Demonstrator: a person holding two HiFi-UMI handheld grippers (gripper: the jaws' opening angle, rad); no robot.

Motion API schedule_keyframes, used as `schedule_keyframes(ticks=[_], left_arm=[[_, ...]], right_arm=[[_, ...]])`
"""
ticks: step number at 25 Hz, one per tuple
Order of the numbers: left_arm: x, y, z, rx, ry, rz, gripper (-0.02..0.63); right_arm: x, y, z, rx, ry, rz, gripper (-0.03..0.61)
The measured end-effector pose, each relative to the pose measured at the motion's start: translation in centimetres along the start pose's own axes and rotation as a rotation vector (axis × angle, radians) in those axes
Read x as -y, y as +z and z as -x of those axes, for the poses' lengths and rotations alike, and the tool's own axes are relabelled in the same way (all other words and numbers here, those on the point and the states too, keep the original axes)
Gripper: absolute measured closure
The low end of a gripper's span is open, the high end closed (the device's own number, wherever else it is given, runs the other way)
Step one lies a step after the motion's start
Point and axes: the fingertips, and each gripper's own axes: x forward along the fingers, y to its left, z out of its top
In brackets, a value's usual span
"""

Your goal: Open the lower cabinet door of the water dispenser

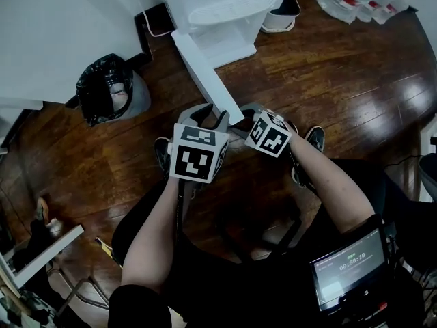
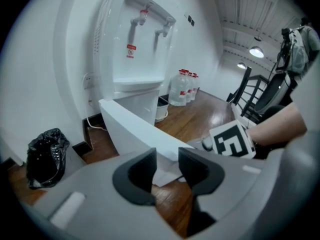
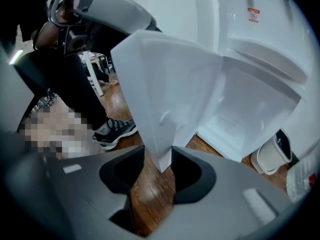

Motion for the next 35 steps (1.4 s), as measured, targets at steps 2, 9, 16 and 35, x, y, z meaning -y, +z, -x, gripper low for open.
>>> schedule_keyframes(ticks=[2, 9, 16, 35], left_arm=[[-0.6, 0.0, 0.3, 0.004, 0.015, -0.003, 0.457], [-4.6, 0.8, 2.1, 0.061, 0.115, 0.046, 0.457], [-4.7, 1.0, 3.2, 0.094, 0.084, 0.080, 0.457], [-7.4, -0.8, 5.1, 0.067, 0.121, 0.122, 0.460]], right_arm=[[-0.6, 0.7, -0.2, 0.002, 0.004, 0.030, 0.427], [-2.4, 2.5, -1.5, 0.013, 0.052, 0.056, 0.445], [-3.8, 3.9, -3.1, 0.039, 0.088, 0.025, 0.453], [-6.2, 8.0, -5.3, 0.064, 0.129, 0.043, 0.469]])
